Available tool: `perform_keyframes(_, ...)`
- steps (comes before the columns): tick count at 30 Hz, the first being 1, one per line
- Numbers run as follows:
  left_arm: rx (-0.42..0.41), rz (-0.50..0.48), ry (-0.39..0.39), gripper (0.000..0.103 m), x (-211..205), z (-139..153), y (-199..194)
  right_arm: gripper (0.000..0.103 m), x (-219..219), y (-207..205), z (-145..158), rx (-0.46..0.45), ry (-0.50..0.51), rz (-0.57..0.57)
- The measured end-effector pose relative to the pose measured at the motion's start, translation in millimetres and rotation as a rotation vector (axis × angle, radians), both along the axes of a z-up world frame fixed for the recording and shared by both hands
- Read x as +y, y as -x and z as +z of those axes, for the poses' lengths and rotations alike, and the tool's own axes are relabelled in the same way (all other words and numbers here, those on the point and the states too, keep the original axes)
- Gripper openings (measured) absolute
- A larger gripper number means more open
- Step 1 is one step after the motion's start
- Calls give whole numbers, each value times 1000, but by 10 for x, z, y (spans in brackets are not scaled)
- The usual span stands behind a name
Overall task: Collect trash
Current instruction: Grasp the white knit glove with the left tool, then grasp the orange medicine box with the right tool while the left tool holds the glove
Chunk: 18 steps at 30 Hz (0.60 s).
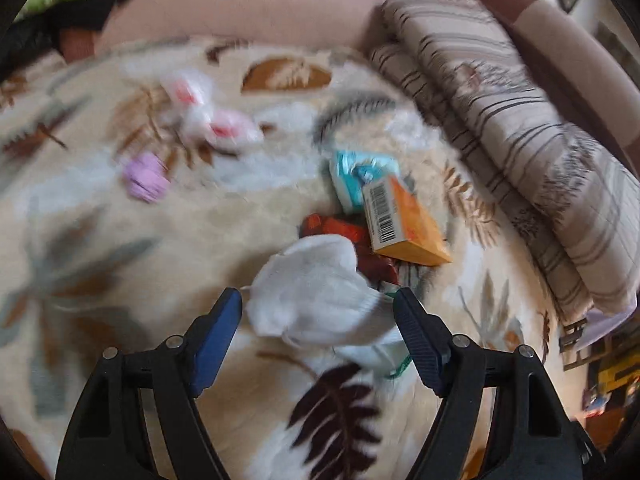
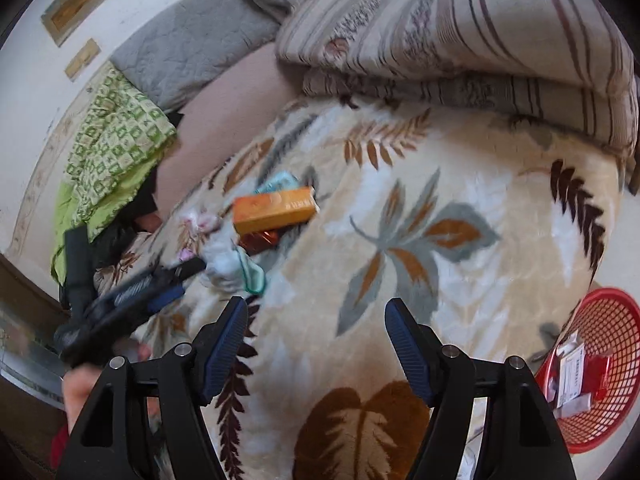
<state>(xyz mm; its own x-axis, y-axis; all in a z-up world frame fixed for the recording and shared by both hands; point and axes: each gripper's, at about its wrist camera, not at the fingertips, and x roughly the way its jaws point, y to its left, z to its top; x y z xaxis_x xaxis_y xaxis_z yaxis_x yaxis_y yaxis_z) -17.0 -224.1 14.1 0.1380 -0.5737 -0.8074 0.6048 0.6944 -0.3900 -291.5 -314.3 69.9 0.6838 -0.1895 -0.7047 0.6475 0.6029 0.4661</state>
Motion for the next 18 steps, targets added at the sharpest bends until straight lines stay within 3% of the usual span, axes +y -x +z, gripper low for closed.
perform_keyframes(2, 3, 21, -15, 74, -70, -115, 27, 76, -50, 24, -14, -7, -5, -5)
perform_keyframes(5, -70, 42, -10, 27, -7, -104, 124, 76, -85, 83, 12, -13, 21, -21)
perform_keyframes(13, -205, 142, -4, 25, 672, 417, 318, 76, -206, 24, -35, -37, -37, -26)
perform_keyframes(18, -280, 193, -31, 25, 929, 479, 345, 76, -262, -326, 43, -36, -59, 7)
